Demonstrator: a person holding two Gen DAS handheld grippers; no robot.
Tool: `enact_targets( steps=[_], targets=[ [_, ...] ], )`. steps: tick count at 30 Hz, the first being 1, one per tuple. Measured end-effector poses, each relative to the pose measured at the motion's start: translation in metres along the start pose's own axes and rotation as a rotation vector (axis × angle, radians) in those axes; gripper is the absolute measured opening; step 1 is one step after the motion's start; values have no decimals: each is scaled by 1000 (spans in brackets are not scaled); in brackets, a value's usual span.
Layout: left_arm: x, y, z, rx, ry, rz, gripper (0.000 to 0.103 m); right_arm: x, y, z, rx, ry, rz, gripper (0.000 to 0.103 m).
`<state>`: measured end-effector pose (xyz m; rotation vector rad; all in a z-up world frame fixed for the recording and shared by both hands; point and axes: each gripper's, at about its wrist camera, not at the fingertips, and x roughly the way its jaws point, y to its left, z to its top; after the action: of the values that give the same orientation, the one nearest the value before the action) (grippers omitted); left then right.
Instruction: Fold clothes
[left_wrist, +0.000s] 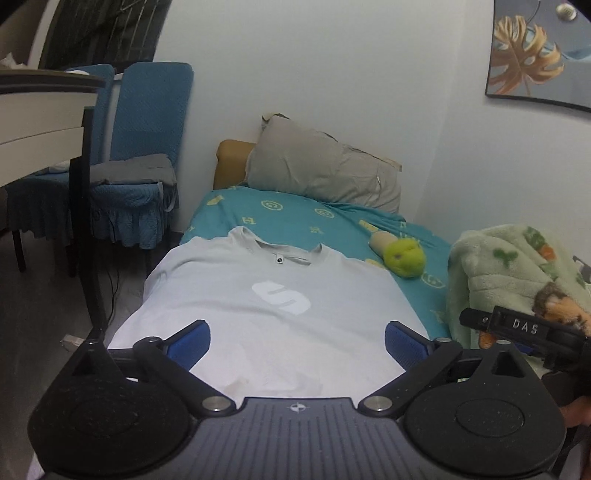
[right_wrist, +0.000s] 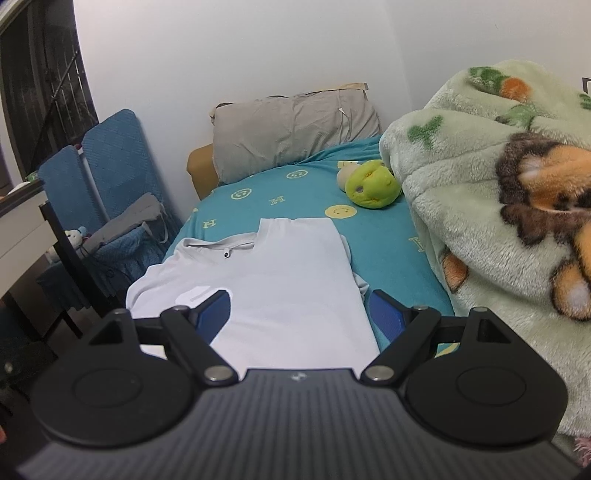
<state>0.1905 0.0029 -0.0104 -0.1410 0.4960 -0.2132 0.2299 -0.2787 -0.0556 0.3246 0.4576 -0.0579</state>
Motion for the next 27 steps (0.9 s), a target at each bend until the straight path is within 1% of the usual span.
enact_targets(
  steps=[3, 9, 14, 17, 21, 23, 27],
  targets=[
    [9, 8, -9, 28, 19, 31, 102, 6, 0, -1, 4, 6, -6, 84],
    [16, 17, -22, 2, 49, 89, 103, 15, 2, -5, -53, 3, -50, 84],
    [25, 21, -29, 8, 94, 110, 103, 21, -1, -7, -34, 13, -41, 84],
    [26, 16, -31, 26, 93, 119, 103, 32, -11, -2, 21, 28, -19, 84],
    [26, 9, -33, 42, 94, 126, 103, 47, -27, 5, 101, 51, 11, 76],
    [25, 5, -34, 49, 87, 123, 103, 55, -35, 9, 141, 63, 26, 73],
    [25, -6, -37, 110, 56, 132, 103, 74, -53, 18, 228, 94, 61, 72]
  ],
)
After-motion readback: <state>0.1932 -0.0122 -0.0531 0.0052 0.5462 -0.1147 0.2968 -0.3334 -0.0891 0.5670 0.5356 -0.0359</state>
